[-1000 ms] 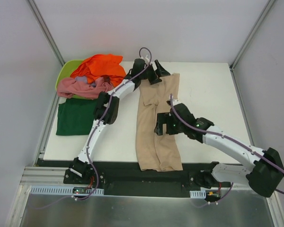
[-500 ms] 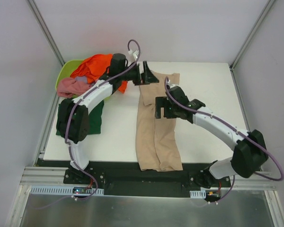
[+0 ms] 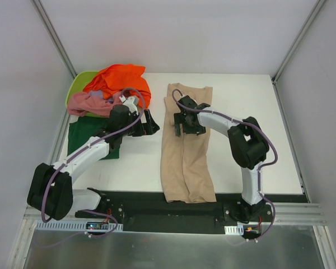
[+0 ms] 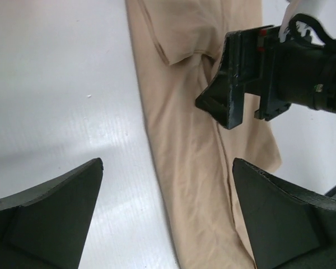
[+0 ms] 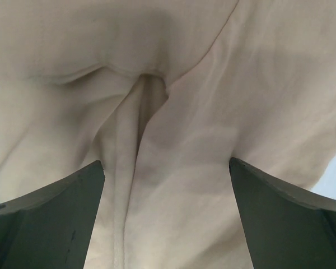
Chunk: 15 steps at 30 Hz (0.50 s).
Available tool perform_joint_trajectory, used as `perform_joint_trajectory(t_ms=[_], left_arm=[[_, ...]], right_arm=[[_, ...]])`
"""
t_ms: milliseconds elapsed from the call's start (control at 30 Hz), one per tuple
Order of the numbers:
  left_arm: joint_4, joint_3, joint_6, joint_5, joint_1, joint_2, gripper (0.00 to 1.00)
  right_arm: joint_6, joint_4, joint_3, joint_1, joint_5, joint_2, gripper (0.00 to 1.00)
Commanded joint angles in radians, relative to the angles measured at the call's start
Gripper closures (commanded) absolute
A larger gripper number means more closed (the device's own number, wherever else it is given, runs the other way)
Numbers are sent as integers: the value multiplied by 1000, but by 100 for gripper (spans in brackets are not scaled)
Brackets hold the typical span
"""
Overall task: Fold and stack the t-shirts
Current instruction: Grab the bottom of the folded rectangular tshirt with both arms
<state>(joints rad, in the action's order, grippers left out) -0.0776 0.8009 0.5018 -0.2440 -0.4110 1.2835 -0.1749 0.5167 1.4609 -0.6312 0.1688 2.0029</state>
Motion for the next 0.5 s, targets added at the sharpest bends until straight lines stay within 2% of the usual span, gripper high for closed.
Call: perform_joint_trajectory(t_ms=[0,367,467], left_arm=[[-21,-68,-36,141,1,-9,1],[-53,-35,-68,63,5,82,1],[-76,-31,-57,-13,6,108,1]], right_arm=[[3,60,102,14,35,66,4],[-92,112,353,100,-6,283,4],[-116,135,452,120,-11,344,4]])
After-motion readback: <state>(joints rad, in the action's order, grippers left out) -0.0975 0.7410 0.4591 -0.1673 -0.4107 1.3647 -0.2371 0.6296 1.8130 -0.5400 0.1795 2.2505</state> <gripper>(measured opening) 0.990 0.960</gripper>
